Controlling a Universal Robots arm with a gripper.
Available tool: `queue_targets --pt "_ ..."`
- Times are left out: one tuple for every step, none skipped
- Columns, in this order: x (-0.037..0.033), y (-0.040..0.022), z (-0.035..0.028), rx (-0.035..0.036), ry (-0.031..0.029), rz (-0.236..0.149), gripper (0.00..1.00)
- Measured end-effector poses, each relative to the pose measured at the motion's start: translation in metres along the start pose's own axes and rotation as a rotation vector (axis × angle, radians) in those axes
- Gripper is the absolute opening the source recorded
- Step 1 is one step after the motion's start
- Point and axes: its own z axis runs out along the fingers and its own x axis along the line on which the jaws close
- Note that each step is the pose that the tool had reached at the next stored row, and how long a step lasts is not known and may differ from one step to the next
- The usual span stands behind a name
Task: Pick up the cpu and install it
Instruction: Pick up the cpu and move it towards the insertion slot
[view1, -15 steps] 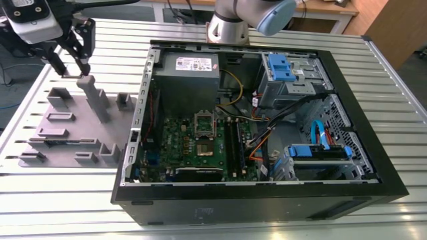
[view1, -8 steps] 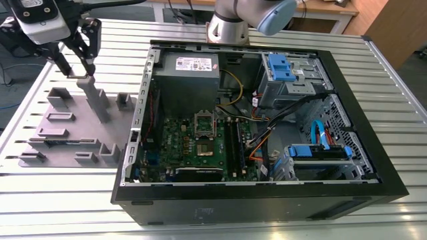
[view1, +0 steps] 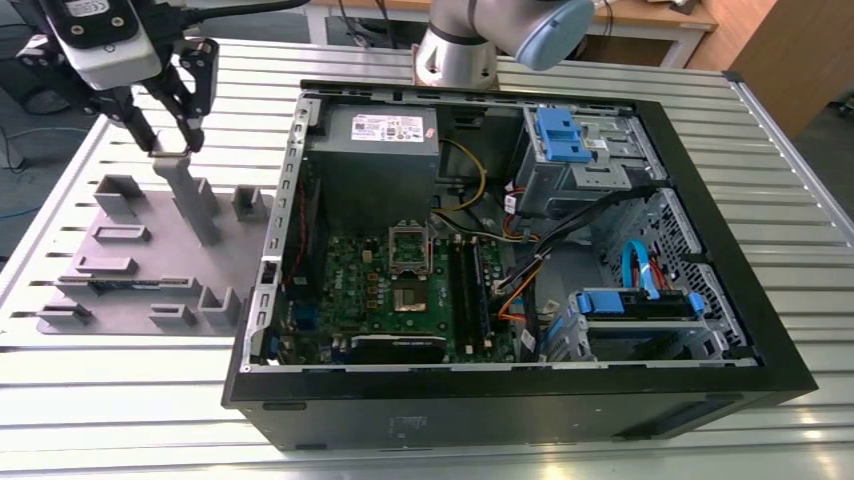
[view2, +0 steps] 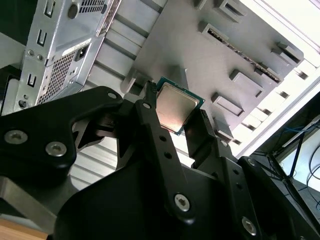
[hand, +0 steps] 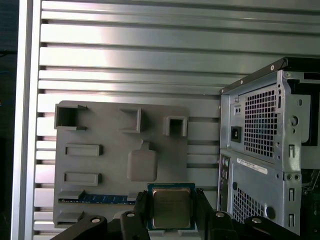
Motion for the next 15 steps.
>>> queue_targets --pt "-0.0016 0.0000 0.0001 0.0000 0.0000 0.000 0.47" --pt "-0.0032 0.0000 0.0001 0.0000 0.0001 0.000 0.47" --pt "-0.0048 -0.0001 0.0002 0.0000 0.0000 0.000 0.47" --pt "-0.0064 -0.0001 0.0003 0.0000 0.0000 0.000 0.47" --pt "-0.0081 -0.0001 0.0003 0.0000 0.0001 0.000 0.47" --pt "-0.0098 -0.0001 0.0005 -0.0001 0.0000 0.000 0.47" --pt "-0.0115 -0.0002 0.0006 0.0000 0.0000 0.000 0.47" --pt "-0.0131 -0.0002 0.0006 0.0000 0.0000 0.000 0.47" --pt "-0.0148 -0.0002 0.0007 0.0000 0.0000 0.000 0.47" --pt "-0.0165 -0.0002 0.0008 -0.0001 -0.0001 0.000 0.47" --pt "-0.0180 -0.0003 0.0009 -0.0001 0.0000 0.000 0.47" --pt "-0.0195 -0.0003 0.0010 0.0000 0.0000 0.000 0.47" --pt "-0.0209 -0.0003 0.0010 0.0000 0.0000 0.000 0.47" --pt "-0.0223 -0.0003 0.0011 0.0000 0.0000 0.000 0.47" --pt "-0.0236 -0.0003 0.0012 0.0000 0.0000 0.000 0.47"
